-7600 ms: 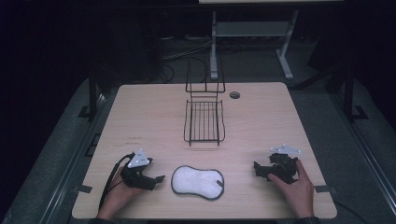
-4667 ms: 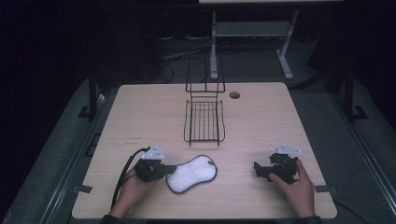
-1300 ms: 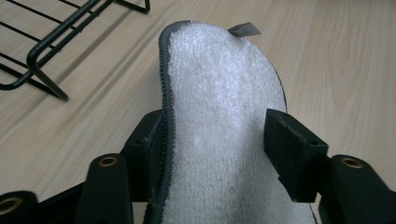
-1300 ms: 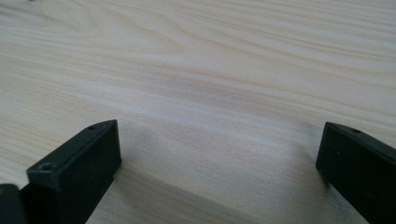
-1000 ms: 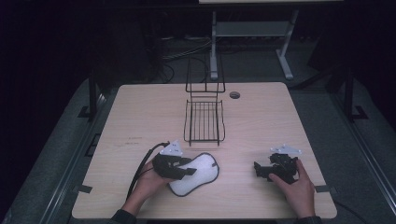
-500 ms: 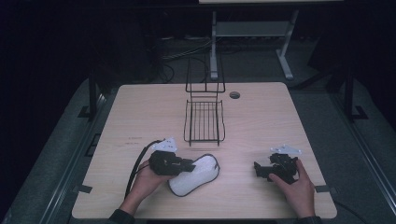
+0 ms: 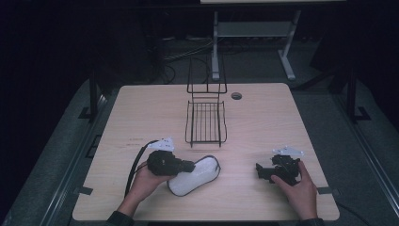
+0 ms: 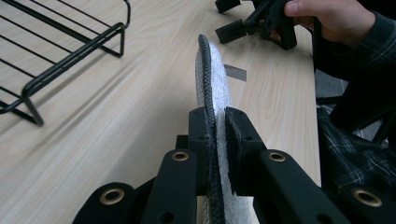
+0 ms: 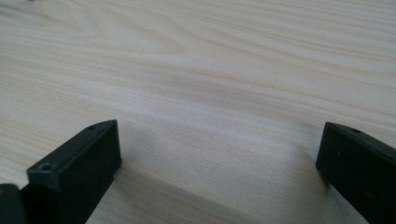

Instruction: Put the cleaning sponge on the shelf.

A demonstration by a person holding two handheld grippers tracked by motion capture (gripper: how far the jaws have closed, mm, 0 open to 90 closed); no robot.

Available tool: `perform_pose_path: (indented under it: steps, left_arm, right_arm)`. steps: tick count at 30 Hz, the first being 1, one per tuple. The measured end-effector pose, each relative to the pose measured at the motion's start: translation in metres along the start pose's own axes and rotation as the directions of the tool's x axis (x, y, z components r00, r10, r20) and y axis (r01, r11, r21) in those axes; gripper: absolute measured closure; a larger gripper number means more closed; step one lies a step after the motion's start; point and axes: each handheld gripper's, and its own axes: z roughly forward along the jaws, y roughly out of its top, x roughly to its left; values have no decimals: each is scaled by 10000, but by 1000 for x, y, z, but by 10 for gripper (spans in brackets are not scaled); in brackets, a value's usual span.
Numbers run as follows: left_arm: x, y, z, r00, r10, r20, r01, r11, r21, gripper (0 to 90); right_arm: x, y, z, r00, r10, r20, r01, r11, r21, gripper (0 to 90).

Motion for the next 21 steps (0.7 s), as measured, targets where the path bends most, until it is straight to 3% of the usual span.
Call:
perform_pose_path:
  steps: [21]
  left_arm:
    - [8,0,-35,9962,-616,-621,596,9976,-339,815]
  right_arm:
    - [0,0,0,10000,15,0,-15,10000,4,0]
